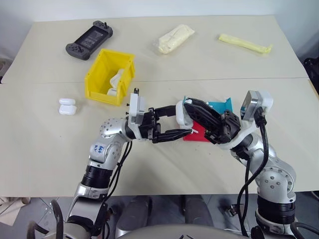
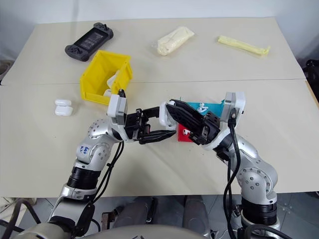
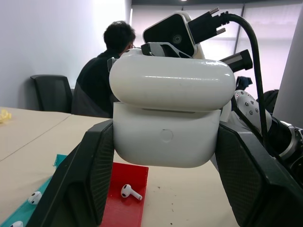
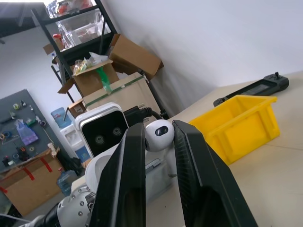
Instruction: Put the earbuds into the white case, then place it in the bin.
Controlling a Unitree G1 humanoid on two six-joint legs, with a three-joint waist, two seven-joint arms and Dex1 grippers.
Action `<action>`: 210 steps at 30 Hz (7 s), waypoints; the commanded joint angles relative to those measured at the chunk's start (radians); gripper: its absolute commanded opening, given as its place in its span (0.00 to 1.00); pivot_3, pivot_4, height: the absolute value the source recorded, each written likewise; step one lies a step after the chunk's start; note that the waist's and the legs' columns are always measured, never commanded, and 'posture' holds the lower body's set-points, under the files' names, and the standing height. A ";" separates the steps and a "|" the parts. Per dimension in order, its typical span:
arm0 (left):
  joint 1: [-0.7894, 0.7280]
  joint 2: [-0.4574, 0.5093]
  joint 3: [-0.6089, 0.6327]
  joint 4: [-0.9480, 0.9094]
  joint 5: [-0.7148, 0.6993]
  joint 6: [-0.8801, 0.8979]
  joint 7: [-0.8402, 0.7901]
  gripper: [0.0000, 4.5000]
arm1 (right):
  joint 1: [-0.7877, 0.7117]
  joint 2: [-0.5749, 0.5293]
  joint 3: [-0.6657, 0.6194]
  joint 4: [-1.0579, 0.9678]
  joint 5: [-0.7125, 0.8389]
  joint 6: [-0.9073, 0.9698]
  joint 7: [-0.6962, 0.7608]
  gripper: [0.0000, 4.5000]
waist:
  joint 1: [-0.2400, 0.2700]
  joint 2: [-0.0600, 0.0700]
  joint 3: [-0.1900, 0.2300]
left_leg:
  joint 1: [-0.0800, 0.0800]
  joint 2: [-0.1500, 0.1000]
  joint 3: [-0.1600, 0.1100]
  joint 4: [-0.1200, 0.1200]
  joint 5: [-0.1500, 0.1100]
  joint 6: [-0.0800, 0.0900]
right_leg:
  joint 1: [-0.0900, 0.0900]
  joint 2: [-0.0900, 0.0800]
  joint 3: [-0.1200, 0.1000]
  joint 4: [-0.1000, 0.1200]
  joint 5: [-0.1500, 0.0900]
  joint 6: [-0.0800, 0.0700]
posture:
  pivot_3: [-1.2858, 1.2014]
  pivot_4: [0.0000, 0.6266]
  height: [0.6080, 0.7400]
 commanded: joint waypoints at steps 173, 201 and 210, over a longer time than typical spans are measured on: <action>0.152 0.040 0.036 -0.060 0.072 -0.243 0.101 0.62 | -0.980 -0.258 0.474 1.232 -1.163 -0.271 0.755 0.41 | -0.027 0.002 0.001 | -0.004 0.000 0.005 0.003 0.000 0.003 | -0.003 -0.002 -0.003 -0.004 0.006 0.001 | 0.52 0.24 1.00; 0.150 0.028 0.028 -0.060 0.074 -0.243 0.103 0.62 | -0.880 -0.360 0.502 1.034 -1.181 -0.356 0.817 0.41 | -0.024 0.002 0.001 | -0.004 0.000 0.005 0.004 0.000 0.003 | -0.003 -0.003 -0.003 -0.003 0.006 0.001 | 0.52 0.24 1.00; 0.160 0.035 0.035 -0.072 0.075 -0.245 0.116 0.62 | -0.909 -0.339 0.521 1.168 -1.211 -0.531 0.832 0.41 | -0.026 0.002 0.001 | -0.004 0.000 0.005 0.004 0.000 0.003 | -0.003 -0.003 -0.003 -0.003 0.006 0.001 | 0.52 0.24 1.00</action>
